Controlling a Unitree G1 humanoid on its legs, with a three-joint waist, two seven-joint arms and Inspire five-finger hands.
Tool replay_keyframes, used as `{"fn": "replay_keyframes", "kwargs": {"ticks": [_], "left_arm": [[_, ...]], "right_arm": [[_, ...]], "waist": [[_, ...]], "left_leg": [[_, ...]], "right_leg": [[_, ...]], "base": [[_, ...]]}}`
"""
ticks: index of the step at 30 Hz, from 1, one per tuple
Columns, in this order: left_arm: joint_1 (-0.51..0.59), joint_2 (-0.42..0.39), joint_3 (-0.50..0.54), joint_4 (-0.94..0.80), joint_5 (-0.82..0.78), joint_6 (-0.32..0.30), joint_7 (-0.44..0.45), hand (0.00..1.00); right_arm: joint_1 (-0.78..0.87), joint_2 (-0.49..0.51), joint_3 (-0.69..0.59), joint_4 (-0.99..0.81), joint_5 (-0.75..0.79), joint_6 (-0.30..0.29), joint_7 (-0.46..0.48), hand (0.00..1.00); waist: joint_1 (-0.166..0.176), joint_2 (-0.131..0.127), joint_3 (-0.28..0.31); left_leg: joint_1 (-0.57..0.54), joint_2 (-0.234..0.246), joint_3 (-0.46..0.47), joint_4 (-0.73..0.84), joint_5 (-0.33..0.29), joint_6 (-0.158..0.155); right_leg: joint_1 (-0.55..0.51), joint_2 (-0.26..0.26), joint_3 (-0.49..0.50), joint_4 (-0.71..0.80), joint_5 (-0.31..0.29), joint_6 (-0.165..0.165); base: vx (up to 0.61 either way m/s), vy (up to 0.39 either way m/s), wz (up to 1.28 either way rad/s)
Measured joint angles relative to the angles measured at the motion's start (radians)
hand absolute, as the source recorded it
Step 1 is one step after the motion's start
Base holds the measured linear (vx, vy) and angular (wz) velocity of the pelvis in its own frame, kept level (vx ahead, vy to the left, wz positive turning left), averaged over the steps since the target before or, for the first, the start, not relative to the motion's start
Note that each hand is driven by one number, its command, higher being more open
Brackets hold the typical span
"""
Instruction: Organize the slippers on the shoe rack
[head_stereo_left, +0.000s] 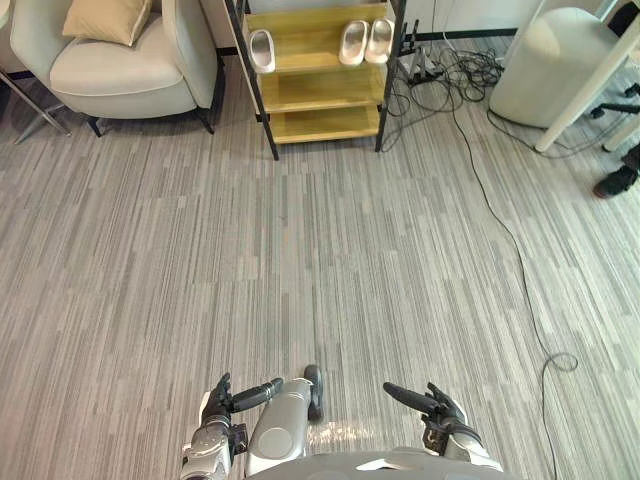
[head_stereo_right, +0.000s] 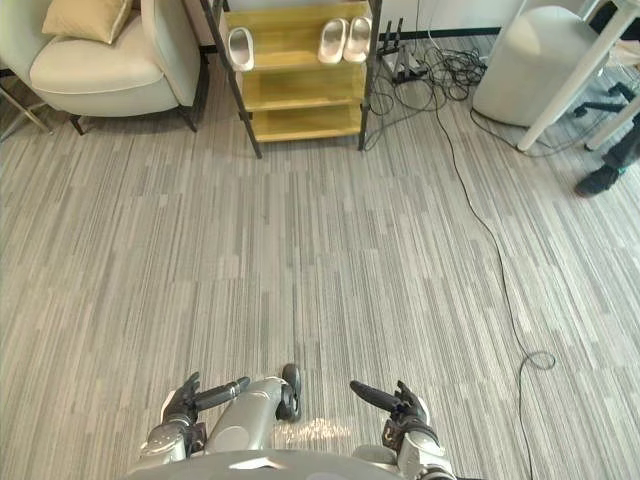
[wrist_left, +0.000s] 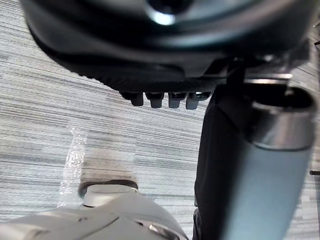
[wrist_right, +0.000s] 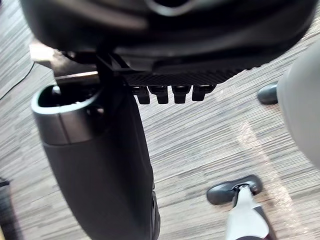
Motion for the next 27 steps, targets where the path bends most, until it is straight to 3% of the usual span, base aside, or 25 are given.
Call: {"fn": "replay_keyframes", "kwargs": {"ticks": [1,3,4,5,7,8,10,11,12,13,15,17,18,19,20,22,24,26,27], "left_arm": [[0.0,0.001,-0.004,0.001,0.0,0.002,0.0,1.0],[0.001,0.01,-0.034,0.01,0.0,0.005,0.0,1.0],[0.004,0.013,-0.049,0.018,0.0,0.008,0.0,1.0],[0.011,0.013,-0.062,0.018,0.0,0.011,0.0,1.0],[0.014,0.012,-0.062,0.018,0.0,0.011,-0.001,1.0],[0.013,0.012,-0.059,0.017,0.0,0.01,-0.001,1.0],[0.008,0.012,-0.058,0.017,0.0,0.01,-0.001,1.0],[0.008,0.014,-0.058,0.017,0.001,0.01,-0.001,1.0],[0.005,0.013,-0.057,0.028,0.001,0.012,-0.003,1.0],[0.007,-0.002,-0.054,0.028,0.001,0.01,0.001,1.0],[0.008,-0.034,-0.048,0.037,0.002,0.01,0.0,1.0],[0.003,-0.047,-0.009,0.034,0.012,0.01,-0.003,1.0],[-0.003,-0.062,0.037,0.02,0.012,0.009,-0.004,1.0],[-0.006,-0.076,0.067,0.006,0.011,0.009,-0.004,1.0],[-0.003,-0.081,0.076,-0.014,0.011,0.008,-0.005,1.0],[-0.006,-0.089,0.07,-0.054,0.01,-0.004,-0.007,1.0],[-0.012,-0.091,0.043,-0.063,0.01,-0.014,-0.008,1.0],[-0.037,-0.084,0.002,-0.062,0.011,-0.018,-0.01,1.0],[-0.044,-0.078,-0.016,-0.063,0.012,-0.019,-0.01,1.0]], "right_arm": [[0.0,0.002,0.002,-0.003,0.0,-0.001,0.002,1.0],[-0.002,0.006,0.006,-0.015,-0.001,0.001,0.013,1.0],[-0.003,0.0,0.004,-0.038,-0.005,-0.009,0.016,1.0],[-0.004,-0.004,0.005,-0.047,-0.009,-0.022,0.016,1.0],[-0.009,-0.003,0.005,-0.055,-0.009,-0.027,0.016,1.0],[-0.018,0.001,0.005,-0.063,-0.009,-0.029,0.018,1.0],[-0.028,0.004,0.005,-0.072,-0.008,-0.036,0.02,1.0],[-0.032,0.005,0.007,-0.068,-0.009,-0.034,0.02,1.0],[-0.028,-0.004,0.007,-0.06,-0.01,-0.033,0.019,1.0],[-0.031,-0.012,0.005,-0.058,-0.01,-0.031,0.018,1.0],[-0.038,-0.028,-0.012,-0.028,-0.01,-0.028,0.015,1.0],[-0.033,-0.027,-0.04,-0.025,-0.01,-0.014,0.01,1.0],[-0.014,-0.03,-0.044,-0.035,-0.009,-0.01,0.006,1.0],[0.005,-0.033,-0.044,-0.052,-0.009,-0.01,0.005,1.0],[0.016,-0.034,-0.043,-0.063,-0.007,-0.01,0.003,1.0],[0.032,-0.023,-0.043,-0.065,0.001,-0.012,-0.005,1.0],[0.028,-0.018,-0.042,-0.049,0.002,-0.012,-0.005,1.0],[0.007,-0.013,-0.044,-0.019,0.002,-0.01,-0.008,1.0],[0.006,-0.01,-0.044,-0.015,0.002,-0.009,-0.01,1.0]], "waist": [[-0.001,0.0,0.0],[-0.005,-0.001,0.002],[-0.022,0.002,0.005],[-0.031,0.011,0.009],[-0.042,0.017,0.011],[-0.048,0.016,0.011],[-0.062,0.018,0.012],[-0.069,0.012,0.009],[-0.07,0.018,0.004],[-0.064,0.041,0.0],[-0.056,0.081,-0.012],[-0.068,0.087,-0.014],[-0.071,0.088,-0.011],[-0.07,0.089,-0.006],[-0.062,0.082,0.001],[-0.047,0.075,0.002],[-0.045,0.073,0.004],[-0.037,0.06,0.012],[-0.033,0.052,0.017]], "left_leg": [[0.016,-0.001,0.0,-0.004,-0.007,0.003],[0.09,-0.006,-0.002,-0.025,-0.04,0.009],[0.182,-0.014,-0.011,-0.073,-0.054,0.007],[0.268,-0.009,-0.022,-0.129,-0.054,0.007],[0.332,0.007,-0.033,-0.166,-0.053,0.005],[0.36,0.027,-0.042,-0.181,-0.053,0.004],[0.382,0.055,-0.076,-0.2,-0.061,-0.011],[0.395,0.059,-0.101,-0.212,-0.075,-0.041],[0.417,0.072,-0.15,-0.227,-0.1,-0.085],[0.419,0.094,-0.168,-0.229,-0.1,-0.086],[0.406,0.134,-0.22,-0.179,-0.093,-0.095],[0.349,0.153,-0.257,-0.035,-0.068,-0.136],[0.269,0.17,-0.258,0.165,-0.014,-0.153],[0.198,0.192,-0.244,0.33,0.07,-0.151],[0.135,0.229,-0.221,0.478,0.08,-0.152],[-0.007,0.253,-0.133,0.619,0.002,-0.138],[-0.062,0.233,-0.087,0.543,-0.035,-0.134],[-0.095,0.165,-0.039,0.276,-0.047,-0.131],[-0.095,0.126,-0.027,0.117,-0.014,-0.131]], "right_leg": [[-0.025,0.003,0.01,0.067,0.016,0.028],[-0.137,0.004,0.003,0.338,0.013,0.015],[-0.211,-0.032,-0.091,0.469,-0.032,-0.068],[-0.244,-0.045,-0.177,0.457,-0.075,-0.137],[-0.281,-0.038,-0.246,0.363,-0.109,-0.183],[-0.326,-0.01,-0.261,0.231,-0.118,-0.198],[-0.375,0.035,-0.234,-0.002,-0.095,-0.186],[-0.377,0.058,-0.201,-0.151,-0.026,-0.185],[-0.365,0.074,-0.197,-0.198,0.112,-0.208],[-0.361,0.091,-0.198,-0.194,0.106,-0.215],[-0.347,0.13,-0.218,-0.191,0.052,-0.24],[-0.293,0.141,-0.253,-0.223,0.032,-0.256],[-0.227,0.147,-0.28,-0.268,0.016,-0.261],[-0.168,0.155,-0.299,-0.303,0.007,-0.267],[-0.109,0.164,-0.309,-0.34,-0.001,-0.277],[0.016,0.173,-0.324,-0.43,-0.016,-0.284],[0.059,0.167,-0.324,-0.475,-0.01,-0.274],[0.109,0.14,-0.311,-0.519,-0.014,-0.259],[0.127,0.121,-0.304,-0.532,-0.024,-0.242]], "base": [[0.57,0.201,-0.02],[0.38,0.075,0.0],[0.4,0.02,0.08],[0.48,-0.022,0.15],[0.4,-0.098,0.22],[0.39,-0.189,0.31],[0.4,-0.23,0.48],[0.42,-0.276,0.68],[0.43,-0.29,0.45],[0.5,-0.327,0.19],[0.4,-0.244,0.01],[0.34,-0.192,0.41],[0.4,-0.252,0.62],[0.38,-0.222,0.6],[0.37,-0.177,0.42],[0.34,-0.094,0.26],[0.33,0.011,0.0],[0.42,0.112,-0.21],[0.49,0.209,-0.25]]}}
